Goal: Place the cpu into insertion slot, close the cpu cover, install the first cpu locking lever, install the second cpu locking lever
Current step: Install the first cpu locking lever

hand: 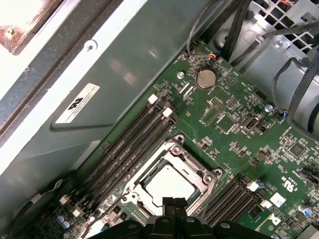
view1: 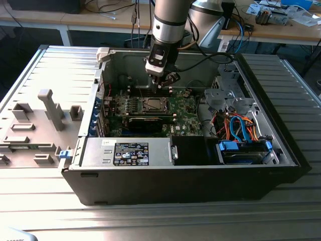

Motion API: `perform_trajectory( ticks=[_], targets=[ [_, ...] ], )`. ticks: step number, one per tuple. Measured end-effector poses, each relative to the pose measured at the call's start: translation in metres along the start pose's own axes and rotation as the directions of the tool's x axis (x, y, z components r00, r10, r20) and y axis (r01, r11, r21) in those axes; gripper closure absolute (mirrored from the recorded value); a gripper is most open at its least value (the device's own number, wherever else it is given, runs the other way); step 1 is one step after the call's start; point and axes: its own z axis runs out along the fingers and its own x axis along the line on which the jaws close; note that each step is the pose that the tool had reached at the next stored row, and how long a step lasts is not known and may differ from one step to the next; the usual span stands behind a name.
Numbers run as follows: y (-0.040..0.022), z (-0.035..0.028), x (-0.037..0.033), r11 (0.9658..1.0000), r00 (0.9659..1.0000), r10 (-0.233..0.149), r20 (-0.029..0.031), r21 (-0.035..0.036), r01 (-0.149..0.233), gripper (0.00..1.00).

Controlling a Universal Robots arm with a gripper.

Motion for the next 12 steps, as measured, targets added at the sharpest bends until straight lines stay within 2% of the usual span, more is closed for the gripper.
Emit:
perform_trajectory(
  ticks=[12],
  targets=[
    [0.0000, 0.0000, 0.0000, 0.9999, 0.9999, -0.017, 0.0007, 0.0012, 0.017, 0.89]
  ],
)
